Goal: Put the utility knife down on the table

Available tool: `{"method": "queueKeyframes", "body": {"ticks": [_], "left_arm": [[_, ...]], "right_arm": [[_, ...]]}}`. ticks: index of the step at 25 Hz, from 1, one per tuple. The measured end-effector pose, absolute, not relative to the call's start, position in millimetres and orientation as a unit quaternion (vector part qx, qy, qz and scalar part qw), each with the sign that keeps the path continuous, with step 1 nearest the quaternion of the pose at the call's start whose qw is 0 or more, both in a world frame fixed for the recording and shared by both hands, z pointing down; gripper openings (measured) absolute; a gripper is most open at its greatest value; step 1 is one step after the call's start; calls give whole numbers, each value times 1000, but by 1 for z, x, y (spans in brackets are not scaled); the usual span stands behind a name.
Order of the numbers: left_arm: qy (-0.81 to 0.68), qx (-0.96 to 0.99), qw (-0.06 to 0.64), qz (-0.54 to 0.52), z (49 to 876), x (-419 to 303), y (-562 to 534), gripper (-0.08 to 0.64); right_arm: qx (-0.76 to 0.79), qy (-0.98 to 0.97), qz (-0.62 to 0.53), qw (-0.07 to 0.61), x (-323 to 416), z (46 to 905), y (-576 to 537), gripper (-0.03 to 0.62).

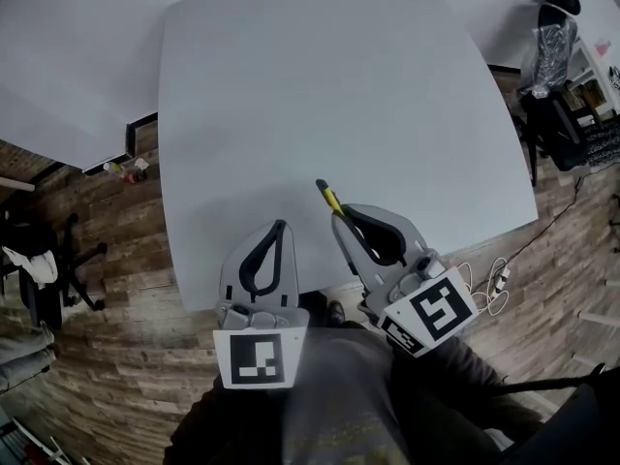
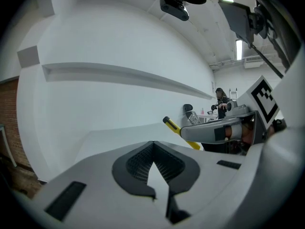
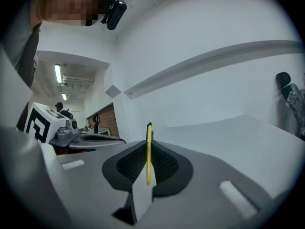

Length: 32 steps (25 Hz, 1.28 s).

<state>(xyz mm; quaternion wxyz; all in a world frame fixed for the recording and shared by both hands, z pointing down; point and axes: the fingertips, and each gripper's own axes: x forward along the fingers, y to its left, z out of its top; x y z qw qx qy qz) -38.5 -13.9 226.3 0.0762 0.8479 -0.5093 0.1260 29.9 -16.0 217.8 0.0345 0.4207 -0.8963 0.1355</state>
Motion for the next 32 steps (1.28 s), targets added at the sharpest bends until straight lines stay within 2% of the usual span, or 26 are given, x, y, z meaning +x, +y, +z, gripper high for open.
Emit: {"method": "queueKeyframes", "body": {"ticks": [7, 16, 32], "left_arm": [[-508, 850, 73, 123, 224, -55, -52, 2], [-501, 854, 61, 124, 222, -39, -87, 2], [-503, 844, 106, 153, 268, -26, -142, 2]], "right_arm": [[421, -897, 131, 44, 12, 213, -53, 26], [416, -899, 127, 53, 22, 212, -89, 26], [391, -900, 172, 85, 25, 259, -151, 26]]}}
